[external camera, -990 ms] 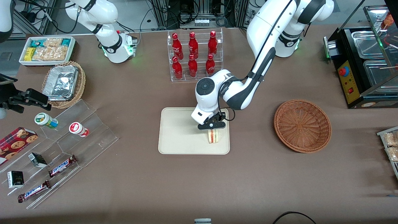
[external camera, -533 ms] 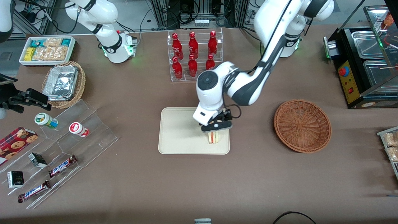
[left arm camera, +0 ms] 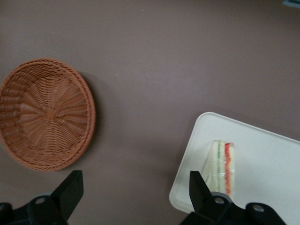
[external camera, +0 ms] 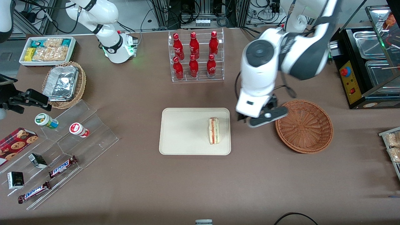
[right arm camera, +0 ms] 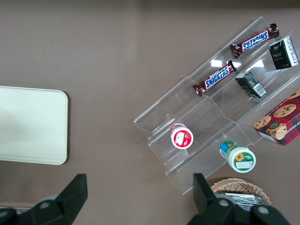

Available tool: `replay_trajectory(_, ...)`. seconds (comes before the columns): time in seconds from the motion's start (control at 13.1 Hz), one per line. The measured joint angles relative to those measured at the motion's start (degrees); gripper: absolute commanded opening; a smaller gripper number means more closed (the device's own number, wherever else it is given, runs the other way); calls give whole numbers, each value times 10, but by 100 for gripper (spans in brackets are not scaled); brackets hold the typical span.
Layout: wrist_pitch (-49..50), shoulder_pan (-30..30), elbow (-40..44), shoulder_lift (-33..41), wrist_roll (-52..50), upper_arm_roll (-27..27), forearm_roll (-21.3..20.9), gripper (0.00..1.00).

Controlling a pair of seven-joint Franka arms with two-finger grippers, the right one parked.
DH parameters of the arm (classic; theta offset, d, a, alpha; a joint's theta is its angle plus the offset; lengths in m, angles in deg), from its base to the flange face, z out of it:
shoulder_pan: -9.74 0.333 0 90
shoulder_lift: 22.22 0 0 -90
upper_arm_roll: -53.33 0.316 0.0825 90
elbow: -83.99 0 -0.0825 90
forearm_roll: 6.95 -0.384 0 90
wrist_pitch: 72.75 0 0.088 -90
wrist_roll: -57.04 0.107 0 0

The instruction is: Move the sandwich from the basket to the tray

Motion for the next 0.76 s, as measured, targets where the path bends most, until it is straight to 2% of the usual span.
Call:
replay_trajectory(0.3, 57, 91, -17, 61, 151, 2, 69, 100)
replay_trajectory(0.53, 78, 173, -67, 130, 281, 2, 115, 100)
replay_trajectory(0.76, 80, 220, -140, 197, 353, 3, 135, 100)
